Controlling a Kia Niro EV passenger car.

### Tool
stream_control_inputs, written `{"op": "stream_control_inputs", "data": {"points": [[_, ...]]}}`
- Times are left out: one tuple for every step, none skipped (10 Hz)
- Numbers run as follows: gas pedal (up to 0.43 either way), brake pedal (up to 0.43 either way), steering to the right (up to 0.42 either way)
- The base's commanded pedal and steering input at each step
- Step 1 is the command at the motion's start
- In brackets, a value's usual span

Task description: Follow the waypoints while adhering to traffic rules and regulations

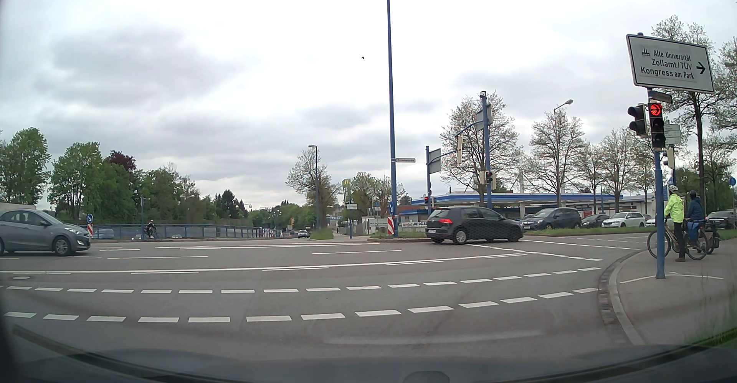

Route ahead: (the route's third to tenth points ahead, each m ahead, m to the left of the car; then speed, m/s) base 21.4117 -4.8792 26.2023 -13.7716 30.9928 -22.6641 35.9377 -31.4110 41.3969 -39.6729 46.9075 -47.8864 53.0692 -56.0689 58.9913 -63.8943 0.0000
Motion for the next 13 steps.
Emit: {"op": "stream_control_inputs", "data": {"points": [[0.0,0.244,0.033],[0.0,0.244,0.033],[0.0,0.244,0.033],[0.0,0.238,0.033],[0.0,0.244,0.033],[0.0,0.244,0.033],[0.0,0.244,0.033],[0.0,0.244,0.033],[0.0,0.244,0.033],[0.0,0.244,0.033],[0.0,0.244,0.033],[0.0,0.244,0.033],[0.0,0.244,0.033]]}}
